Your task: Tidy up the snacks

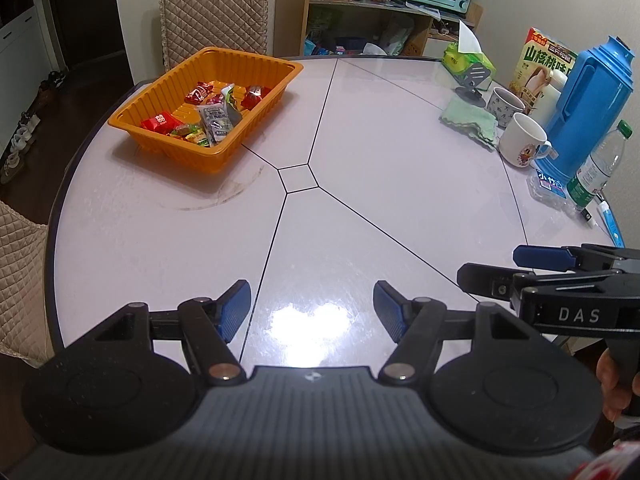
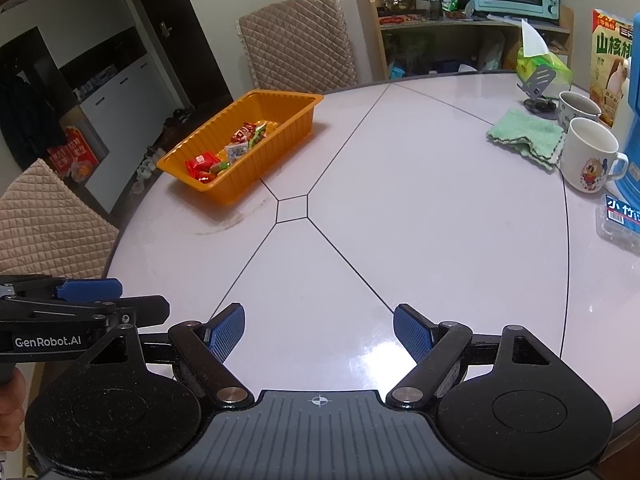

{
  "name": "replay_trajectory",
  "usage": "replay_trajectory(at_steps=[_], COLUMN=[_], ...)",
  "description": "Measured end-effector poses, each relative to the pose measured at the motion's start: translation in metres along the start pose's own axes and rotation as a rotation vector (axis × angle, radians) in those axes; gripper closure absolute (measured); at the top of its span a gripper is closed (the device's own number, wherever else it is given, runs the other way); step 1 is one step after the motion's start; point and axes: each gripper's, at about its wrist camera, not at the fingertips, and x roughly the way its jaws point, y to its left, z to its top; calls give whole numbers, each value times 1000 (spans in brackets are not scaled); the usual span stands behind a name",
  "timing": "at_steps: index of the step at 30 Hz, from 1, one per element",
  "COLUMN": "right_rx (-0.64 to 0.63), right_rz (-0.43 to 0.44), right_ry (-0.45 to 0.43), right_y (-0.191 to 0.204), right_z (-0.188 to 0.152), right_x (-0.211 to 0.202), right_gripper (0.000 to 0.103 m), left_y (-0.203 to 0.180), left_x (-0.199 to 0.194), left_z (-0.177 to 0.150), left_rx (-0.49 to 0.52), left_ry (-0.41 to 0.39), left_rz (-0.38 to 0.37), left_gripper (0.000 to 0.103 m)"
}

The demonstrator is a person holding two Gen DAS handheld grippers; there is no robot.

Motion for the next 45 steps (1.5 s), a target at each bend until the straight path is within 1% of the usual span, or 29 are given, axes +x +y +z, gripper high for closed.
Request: replay_trajectory(at_steps=[45], right_rx=[-6], right_rz=[-3], right_ry=[12], right_y=[2], right_z=[3], right_x=[7], right_gripper=[22], left_y=[3], left_x=[7], left_z=[5], left_rx=[0], left_ry=[8], left_rz=[0], left_gripper=[37])
